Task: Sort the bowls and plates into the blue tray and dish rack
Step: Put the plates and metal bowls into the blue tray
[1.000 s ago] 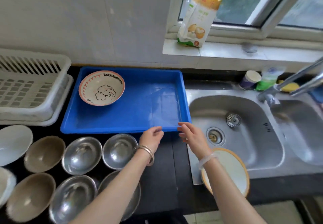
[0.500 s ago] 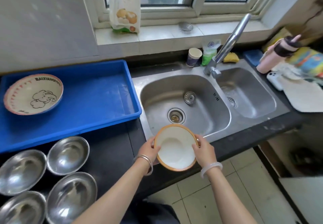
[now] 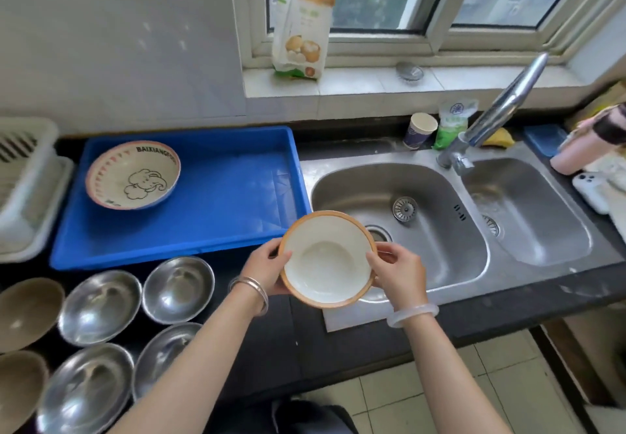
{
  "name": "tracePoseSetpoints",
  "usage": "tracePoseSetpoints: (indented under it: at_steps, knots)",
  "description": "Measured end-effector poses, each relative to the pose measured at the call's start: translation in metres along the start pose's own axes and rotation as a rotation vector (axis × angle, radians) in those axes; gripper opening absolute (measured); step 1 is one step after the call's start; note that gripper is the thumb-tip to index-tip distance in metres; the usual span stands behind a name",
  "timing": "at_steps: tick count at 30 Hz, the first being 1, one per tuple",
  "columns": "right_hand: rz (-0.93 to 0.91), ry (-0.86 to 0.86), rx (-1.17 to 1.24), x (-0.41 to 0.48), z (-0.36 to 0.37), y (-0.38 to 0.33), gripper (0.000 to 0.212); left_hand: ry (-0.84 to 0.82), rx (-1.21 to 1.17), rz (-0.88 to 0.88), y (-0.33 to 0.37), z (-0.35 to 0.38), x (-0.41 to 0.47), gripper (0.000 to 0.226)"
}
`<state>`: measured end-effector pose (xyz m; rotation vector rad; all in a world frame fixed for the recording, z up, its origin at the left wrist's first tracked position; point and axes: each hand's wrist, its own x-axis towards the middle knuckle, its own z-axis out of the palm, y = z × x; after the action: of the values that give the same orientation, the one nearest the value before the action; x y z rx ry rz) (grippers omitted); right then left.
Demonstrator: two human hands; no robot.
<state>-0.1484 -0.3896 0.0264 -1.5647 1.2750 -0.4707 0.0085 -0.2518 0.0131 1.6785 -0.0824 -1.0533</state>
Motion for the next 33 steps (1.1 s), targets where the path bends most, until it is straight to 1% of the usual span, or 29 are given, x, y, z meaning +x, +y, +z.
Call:
tracePoseSetpoints:
  at_steps: [2, 7, 13, 16, 19, 21, 23, 27, 30, 33]
  knots:
    - [-0.006, -0.058, 0.059, 0.005, 0.023, -0.021, 0.010, 0.063, -0.030, 0.016, 0.012, -0.027, -0.002, 0.009]
    - [0.012, -0.216, 0.118, 0.015, 0.098, -0.067, 0.011, 0.261, -0.119, 0.060, 0.035, -0.095, -0.005, 0.013]
    - [-0.052, -0.378, 0.089, 0.024, 0.194, -0.118, 0.007, 0.446, -0.275, 0.104, 0.049, -0.176, 0.008, 0.010]
    - [-0.094, -0.425, 0.062, 0.029, 0.241, -0.138, 0.010, 0.540, -0.351, 0.145, 0.055, -0.211, 0.027, 0.011]
    - [-0.121, -0.432, 0.022, 0.038, 0.284, -0.154, 0.010, 0.603, -0.407, 0.160, 0.059, -0.240, 0.051, 0.017]
    - [-0.134, -0.419, -0.007, 0.045, 0.311, -0.161, 0.012, 0.617, -0.408, 0.163, 0.062, -0.256, 0.068, 0.027]
    - [-0.125, -0.400, -0.035, 0.052, 0.334, -0.165, 0.012, 0.625, -0.395, 0.165, 0.064, -0.270, 0.084, 0.031]
    - [-0.096, -0.384, -0.079, 0.064, 0.369, -0.167, 0.014, 0.649, -0.332, 0.141, 0.063, -0.293, 0.114, 0.035]
    - [-0.097, -0.380, -0.132, 0.069, 0.385, -0.166, 0.017, 0.660, -0.280, 0.123, 0.058, -0.303, 0.130, 0.033]
    - [-0.120, -0.371, -0.191, 0.071, 0.395, -0.164, 0.016, 0.665, -0.282, 0.109, 0.050, -0.310, 0.141, 0.031]
